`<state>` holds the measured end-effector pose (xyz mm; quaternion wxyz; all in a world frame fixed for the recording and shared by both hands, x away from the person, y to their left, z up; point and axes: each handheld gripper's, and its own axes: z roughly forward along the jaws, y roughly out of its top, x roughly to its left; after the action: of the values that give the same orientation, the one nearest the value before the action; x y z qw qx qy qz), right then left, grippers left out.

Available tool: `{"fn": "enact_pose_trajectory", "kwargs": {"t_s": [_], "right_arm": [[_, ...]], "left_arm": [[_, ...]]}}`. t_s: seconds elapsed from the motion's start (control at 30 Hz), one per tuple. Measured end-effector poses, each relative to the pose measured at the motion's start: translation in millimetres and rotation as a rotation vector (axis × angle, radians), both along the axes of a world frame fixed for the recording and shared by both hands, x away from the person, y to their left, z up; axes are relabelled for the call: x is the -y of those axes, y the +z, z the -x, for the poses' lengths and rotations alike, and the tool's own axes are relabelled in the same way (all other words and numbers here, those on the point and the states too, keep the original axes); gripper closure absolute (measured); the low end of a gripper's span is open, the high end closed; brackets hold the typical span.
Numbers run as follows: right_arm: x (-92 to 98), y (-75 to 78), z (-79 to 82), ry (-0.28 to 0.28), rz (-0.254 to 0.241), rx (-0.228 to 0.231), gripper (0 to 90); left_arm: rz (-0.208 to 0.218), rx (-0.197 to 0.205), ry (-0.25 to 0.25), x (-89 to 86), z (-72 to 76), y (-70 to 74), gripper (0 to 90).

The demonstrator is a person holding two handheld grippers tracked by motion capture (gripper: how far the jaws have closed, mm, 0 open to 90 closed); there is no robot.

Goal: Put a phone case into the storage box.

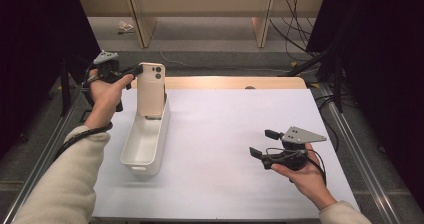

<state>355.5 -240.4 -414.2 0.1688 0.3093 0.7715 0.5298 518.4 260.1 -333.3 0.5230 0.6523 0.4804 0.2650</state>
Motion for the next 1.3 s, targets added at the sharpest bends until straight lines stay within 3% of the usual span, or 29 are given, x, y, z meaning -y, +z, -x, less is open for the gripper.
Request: {"fn": "enact_pose_trajectory", "kwargs": {"t_s": [0.33,0.57,1.3], "right_arm": [[-0.3,-0.2,-0.1,0.002,-0.001,0.0,16.4],[0.1,-0.1,0.0,0.0,0.0,-0.001,16.3],[0.1,-1.1,-0.9,0.004,-0.003,-0.001,16.4]], "left_arm": [[-0.025,0.003,0.005,-0.3,-6.0,-2.5,82.1],[-0.035,-0.004,0.014,0.6,-11.3,-11.9,82.0],[-0.005,-0.034,0.027,-3.3,-16.4,-37.3,81.6]]}}
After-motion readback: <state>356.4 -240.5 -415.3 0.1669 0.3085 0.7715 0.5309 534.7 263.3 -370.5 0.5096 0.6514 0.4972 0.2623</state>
